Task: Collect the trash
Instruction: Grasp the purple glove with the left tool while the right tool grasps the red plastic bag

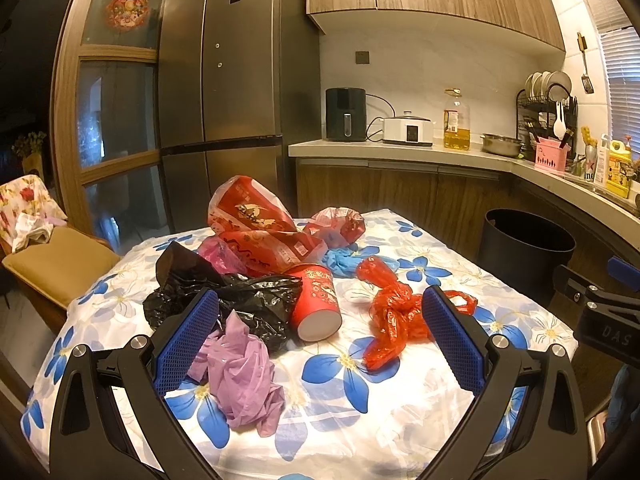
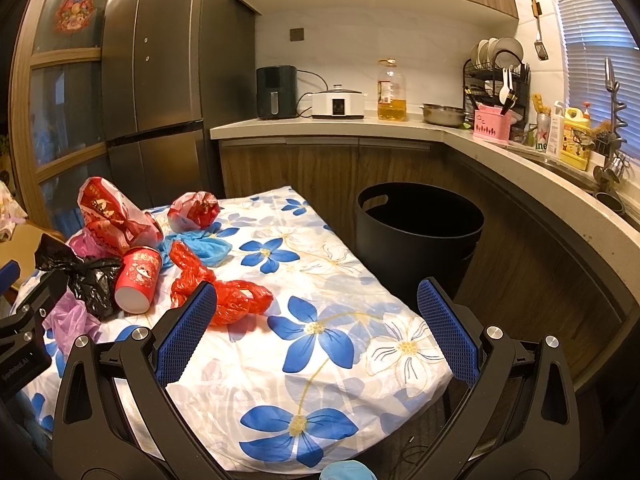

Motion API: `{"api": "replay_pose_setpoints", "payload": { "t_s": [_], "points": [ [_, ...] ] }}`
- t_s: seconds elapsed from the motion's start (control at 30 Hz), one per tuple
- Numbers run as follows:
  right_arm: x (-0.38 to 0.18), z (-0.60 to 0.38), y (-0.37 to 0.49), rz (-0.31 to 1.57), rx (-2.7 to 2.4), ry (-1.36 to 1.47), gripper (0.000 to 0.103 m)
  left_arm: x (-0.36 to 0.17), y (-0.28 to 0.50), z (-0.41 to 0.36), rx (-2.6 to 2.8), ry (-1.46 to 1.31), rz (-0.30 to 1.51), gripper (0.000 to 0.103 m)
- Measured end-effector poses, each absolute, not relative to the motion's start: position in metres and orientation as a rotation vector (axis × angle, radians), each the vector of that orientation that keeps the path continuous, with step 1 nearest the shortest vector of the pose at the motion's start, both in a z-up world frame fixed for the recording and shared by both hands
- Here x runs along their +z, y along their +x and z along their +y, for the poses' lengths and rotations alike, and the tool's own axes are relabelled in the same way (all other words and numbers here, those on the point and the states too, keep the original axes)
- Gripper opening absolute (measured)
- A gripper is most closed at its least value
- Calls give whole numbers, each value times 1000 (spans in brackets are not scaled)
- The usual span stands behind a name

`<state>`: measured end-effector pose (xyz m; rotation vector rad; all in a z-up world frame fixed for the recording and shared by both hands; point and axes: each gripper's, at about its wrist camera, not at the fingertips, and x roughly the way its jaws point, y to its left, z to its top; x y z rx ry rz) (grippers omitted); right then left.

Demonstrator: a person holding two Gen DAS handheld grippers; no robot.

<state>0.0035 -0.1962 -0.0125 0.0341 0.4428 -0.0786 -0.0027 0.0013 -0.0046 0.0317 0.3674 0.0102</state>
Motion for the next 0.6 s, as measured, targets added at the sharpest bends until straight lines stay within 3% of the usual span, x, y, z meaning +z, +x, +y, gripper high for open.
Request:
{"api": "replay_pose_setpoints", "payload": {
  "t_s": [0.5, 0.6],
  "points": [
    [-47, -185, 37, 428, 26, 42, 99, -22, 10, 18, 43, -16, 347, 96],
    [-58, -181, 51, 444, 71, 58, 92, -27, 16, 20, 56, -21, 351, 91]
  ]
}}
